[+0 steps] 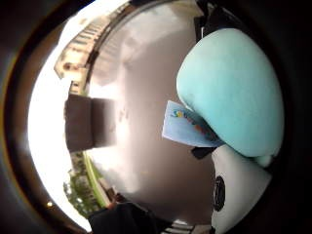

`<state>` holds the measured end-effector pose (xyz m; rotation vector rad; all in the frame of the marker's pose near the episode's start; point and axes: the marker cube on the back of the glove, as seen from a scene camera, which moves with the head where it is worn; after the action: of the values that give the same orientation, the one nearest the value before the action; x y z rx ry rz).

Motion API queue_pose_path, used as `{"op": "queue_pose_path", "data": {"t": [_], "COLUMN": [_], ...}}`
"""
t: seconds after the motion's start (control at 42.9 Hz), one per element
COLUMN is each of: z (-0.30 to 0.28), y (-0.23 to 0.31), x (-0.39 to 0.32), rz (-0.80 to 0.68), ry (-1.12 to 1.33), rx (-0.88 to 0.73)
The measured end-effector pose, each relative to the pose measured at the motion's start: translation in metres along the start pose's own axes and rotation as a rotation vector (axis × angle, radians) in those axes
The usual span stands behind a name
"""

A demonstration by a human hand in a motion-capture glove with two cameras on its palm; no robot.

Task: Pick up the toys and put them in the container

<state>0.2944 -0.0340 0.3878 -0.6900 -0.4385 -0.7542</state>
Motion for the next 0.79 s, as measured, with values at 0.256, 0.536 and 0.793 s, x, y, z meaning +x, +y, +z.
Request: {"op": "queue_pose_path", "data": {"t": [0.256, 0.536, 0.793], "z": [-0.029, -0.162, -0.266], "y": [-0.003, -0.021, -0.043], "x": [-0.028, -0.122, -0.267], "rz": [0.038, -0.059, -0.215], "ry": [0.003, -0.089, -0.145], "rx": [0.003, 0.143, 0.286]}}
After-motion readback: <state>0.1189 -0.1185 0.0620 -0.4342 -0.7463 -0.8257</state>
